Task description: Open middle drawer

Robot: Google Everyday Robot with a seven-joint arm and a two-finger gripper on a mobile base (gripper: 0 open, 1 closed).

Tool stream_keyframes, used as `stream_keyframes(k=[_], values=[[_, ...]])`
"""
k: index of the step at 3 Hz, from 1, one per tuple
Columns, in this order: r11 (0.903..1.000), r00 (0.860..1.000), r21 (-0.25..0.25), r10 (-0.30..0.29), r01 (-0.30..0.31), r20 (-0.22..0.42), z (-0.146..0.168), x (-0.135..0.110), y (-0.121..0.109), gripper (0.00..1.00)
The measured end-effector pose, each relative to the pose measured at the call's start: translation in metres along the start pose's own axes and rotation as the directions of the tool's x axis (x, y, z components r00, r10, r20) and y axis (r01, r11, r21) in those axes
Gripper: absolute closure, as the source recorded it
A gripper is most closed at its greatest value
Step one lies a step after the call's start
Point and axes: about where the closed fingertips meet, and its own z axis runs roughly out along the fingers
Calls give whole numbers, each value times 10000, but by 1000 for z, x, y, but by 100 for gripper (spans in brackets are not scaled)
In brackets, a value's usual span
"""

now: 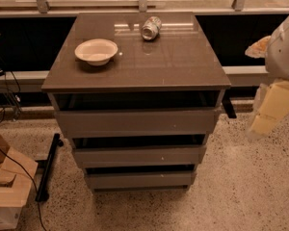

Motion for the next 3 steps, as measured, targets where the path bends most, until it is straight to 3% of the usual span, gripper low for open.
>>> stream_keyframes(k=[1, 2, 3], values=[[9999, 9944, 76, 115, -123, 1055, 32, 8, 10, 0], [9993, 9755, -137, 375, -354, 2170, 72, 17, 14, 0], [9945, 9605, -723, 921, -756, 2627, 129, 22, 13, 0]])
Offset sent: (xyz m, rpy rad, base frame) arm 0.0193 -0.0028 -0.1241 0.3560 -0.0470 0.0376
